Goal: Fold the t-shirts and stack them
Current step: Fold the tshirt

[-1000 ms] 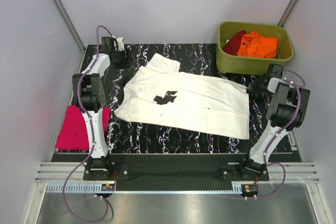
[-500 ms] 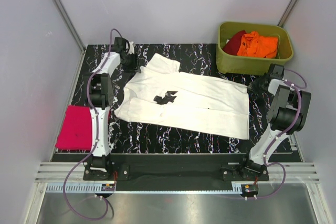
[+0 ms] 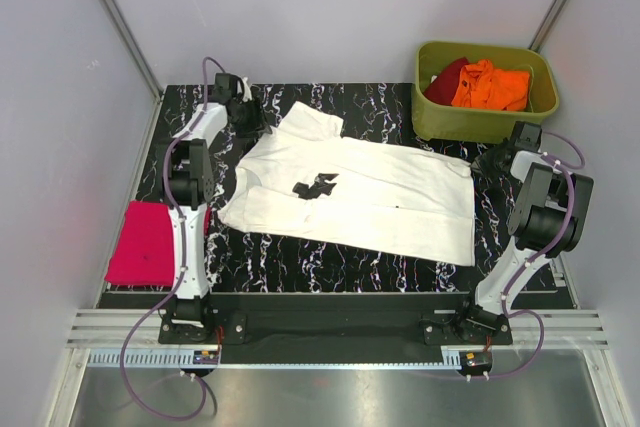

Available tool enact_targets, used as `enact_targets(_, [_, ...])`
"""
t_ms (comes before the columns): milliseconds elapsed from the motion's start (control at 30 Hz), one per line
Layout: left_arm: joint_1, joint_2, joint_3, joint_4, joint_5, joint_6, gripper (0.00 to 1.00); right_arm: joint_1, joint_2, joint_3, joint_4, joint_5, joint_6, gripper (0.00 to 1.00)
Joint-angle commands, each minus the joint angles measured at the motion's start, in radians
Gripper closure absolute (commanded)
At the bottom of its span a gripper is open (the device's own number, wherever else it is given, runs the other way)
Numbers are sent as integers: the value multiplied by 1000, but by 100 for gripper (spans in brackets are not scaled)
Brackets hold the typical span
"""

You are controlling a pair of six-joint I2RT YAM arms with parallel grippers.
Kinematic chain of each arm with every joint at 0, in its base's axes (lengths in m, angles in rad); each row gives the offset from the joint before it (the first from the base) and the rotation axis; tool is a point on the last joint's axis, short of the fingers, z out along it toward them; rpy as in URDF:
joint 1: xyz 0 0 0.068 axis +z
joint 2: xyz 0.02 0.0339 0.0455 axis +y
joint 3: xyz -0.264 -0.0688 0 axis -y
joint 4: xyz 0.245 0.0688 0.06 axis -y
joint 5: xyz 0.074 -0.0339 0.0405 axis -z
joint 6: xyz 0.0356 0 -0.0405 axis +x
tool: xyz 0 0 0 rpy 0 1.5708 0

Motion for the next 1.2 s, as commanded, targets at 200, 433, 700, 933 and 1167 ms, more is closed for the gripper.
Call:
enact_targets(200, [41, 47, 9, 265, 166, -218, 43, 3, -52, -13, 26, -15, 8, 99])
enact_targets(433, [20, 49, -39, 282, 190, -246, 48, 3, -58, -18, 31, -18, 18, 99])
enact_targets(700, [14, 41, -68, 305, 249, -245, 55, 5, -55, -39, 45, -21, 38, 99])
enact_targets(933, [23, 6, -65, 360, 246, -281, 86, 3, -52, -29, 48, 2, 39, 100])
enact_targets(1167, [28, -106, -88, 334, 157, -204, 100, -3, -38, 50, 7, 21, 2, 100])
